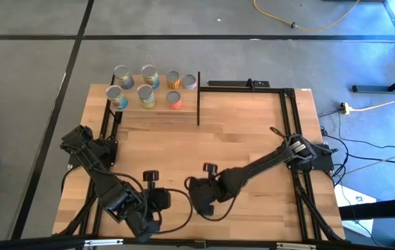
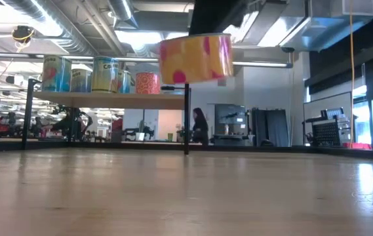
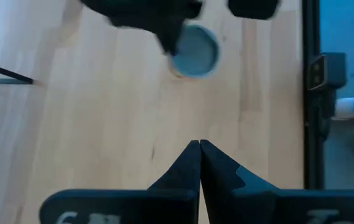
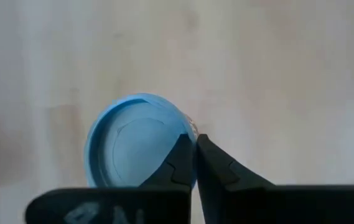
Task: Pick and place cans onto a shelf
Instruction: Put the yellow canned pineapple rings on the shelf aligned with the other blue tuna can
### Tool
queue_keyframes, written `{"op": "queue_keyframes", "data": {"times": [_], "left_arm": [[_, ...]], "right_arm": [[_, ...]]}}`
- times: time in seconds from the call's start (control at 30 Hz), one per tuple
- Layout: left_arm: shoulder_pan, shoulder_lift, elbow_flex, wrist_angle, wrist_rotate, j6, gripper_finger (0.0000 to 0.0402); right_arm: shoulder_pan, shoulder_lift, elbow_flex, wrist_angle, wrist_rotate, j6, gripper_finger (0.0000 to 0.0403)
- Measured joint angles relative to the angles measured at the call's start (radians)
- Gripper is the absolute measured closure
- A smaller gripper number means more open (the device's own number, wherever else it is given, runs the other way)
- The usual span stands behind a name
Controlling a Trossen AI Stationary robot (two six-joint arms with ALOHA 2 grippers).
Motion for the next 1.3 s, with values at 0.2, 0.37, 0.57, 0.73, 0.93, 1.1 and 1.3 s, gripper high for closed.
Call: {"op": "queue_keyframes", "data": {"times": [0.2, 0.37, 0.57, 0.73, 0.93, 1.1, 1.3], "left_arm": [[0.01, -0.001, 0.0, -0.08, -0.053, -0.004, 0.0401], [0.029, -0.026, 0.0, -0.121, -0.114, -0.001, 0.0402], [0.076, -0.094, 0.0, -0.211, -0.213, -0.018, 0.0402], [0.14, -0.158, 0.0, -0.262, -0.225, -0.026, 0.0402], [0.24, -0.208, 0.001, -0.268, -0.223, 0.05, 0.0402], [0.324, -0.222, 0.0, -0.268, -0.195, 0.09, 0.0402], [0.406, -0.222, 0.0, -0.267, -0.153, 0.125, 0.0402]], "right_arm": [[-0.045, -0.001, 0.192, -0.252, 0.143, -0.044, 0.0396], [-0.119, -0.003, 0.327, -0.403, 0.196, -0.095, 0.0396], [-0.249, -0.004, 0.416, -0.43, 0.194, -0.224, 0.0396], [-0.38, -0.005, 0.459, -0.426, 0.189, -0.357, 0.0396], [-0.545, -0.006, 0.453, -0.321, -0.013, -0.532, 0.0396], [-0.666, -0.006, 0.449, -0.234, -0.056, -0.635, 0.0396], [-0.77, -0.003, 0.449, -0.178, -0.15, -0.724, 0.0396]]}}
